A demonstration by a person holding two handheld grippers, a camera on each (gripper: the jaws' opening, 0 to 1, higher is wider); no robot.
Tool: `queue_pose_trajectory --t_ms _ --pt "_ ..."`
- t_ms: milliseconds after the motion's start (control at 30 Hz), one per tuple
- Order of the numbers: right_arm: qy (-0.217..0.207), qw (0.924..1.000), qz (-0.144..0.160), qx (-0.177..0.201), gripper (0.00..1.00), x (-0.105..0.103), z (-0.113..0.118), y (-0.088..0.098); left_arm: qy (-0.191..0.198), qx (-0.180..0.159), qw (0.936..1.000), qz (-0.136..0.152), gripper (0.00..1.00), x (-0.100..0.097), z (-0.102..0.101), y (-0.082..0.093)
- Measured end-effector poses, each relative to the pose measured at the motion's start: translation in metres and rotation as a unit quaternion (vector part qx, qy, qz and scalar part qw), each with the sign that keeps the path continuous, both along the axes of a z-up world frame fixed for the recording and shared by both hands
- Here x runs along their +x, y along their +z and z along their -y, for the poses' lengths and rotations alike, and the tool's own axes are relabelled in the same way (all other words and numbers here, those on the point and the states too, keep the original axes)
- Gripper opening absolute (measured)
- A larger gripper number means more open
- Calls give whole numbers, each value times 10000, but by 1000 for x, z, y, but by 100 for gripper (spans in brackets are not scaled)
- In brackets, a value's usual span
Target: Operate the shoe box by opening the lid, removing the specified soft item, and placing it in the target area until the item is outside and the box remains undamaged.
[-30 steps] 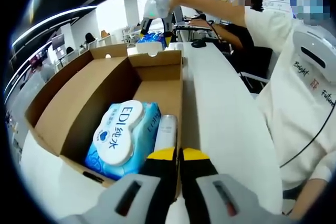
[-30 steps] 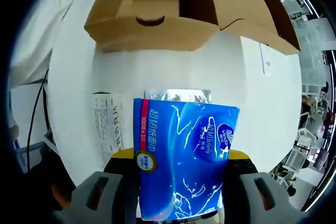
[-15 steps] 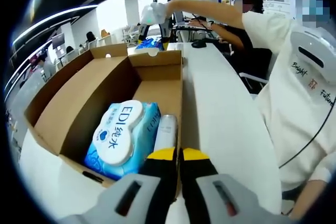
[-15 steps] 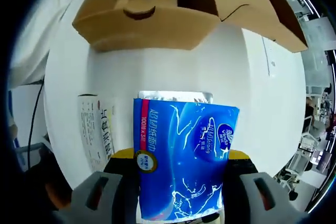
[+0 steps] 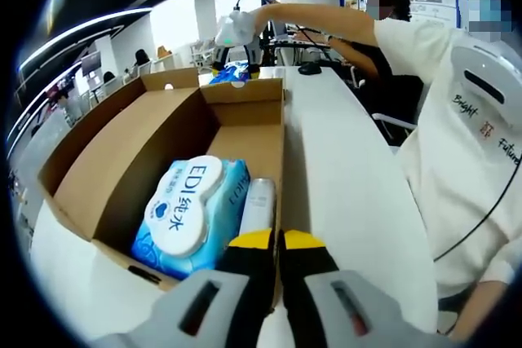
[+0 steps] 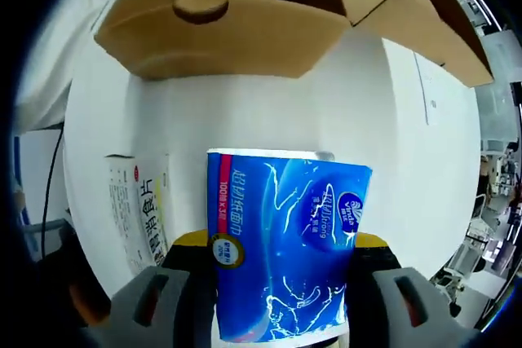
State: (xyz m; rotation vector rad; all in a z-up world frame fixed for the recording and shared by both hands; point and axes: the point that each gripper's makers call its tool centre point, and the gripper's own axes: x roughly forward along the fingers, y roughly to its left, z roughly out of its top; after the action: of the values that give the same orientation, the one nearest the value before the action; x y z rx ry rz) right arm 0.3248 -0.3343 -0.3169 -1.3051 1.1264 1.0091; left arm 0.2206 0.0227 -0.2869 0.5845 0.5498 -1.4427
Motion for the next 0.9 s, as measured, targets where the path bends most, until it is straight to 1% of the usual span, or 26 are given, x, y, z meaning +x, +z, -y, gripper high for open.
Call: queue_pose_trajectory --t_ms 133,233,267,300,367,400,500,633,667,767,900 --pt "4 10000 -10 35 63 -3 -3 -1 7 -18 10000 21 2 0 0 0" --pt "-25 9999 -73 -84 63 -5 1 -3 4 -16 10000 13 2 0 0 0" --pt "15 9999 -53 -101 63 -7 1 -4 4 -14 10000 9 2 1 0 0" --pt "-44 9999 -69 -99 63 -7 2 -4 2 -12 10000 9 2 1 0 0" --pt "-73 9999 -89 -36 63 -11 0 -6 0 -9 10000 3 2 1 0 0" --pt "-16 10000 -55 -19 63 -13 -2 -6 0 -4 10000 -1 2 1 0 0" --pt "-57 9999 -24 87 63 -17 -9 -7 11 -3 10000 6 2 1 0 0" --pt "55 9999 -29 103 64 -19 -10 -15 23 -13 10000 17 2 2 0 0" --pt "102 9999 -13 96 64 -20 -10 -14 25 -16 10000 21 2 2 0 0" --pt "321 9995 48 -53 66 -22 -9 -15 26 -22 10000 29 2 2 0 0" --pt "304 9995 117 -17 69 -24 -10 -20 26 -28 10000 43 2 1 0 0"
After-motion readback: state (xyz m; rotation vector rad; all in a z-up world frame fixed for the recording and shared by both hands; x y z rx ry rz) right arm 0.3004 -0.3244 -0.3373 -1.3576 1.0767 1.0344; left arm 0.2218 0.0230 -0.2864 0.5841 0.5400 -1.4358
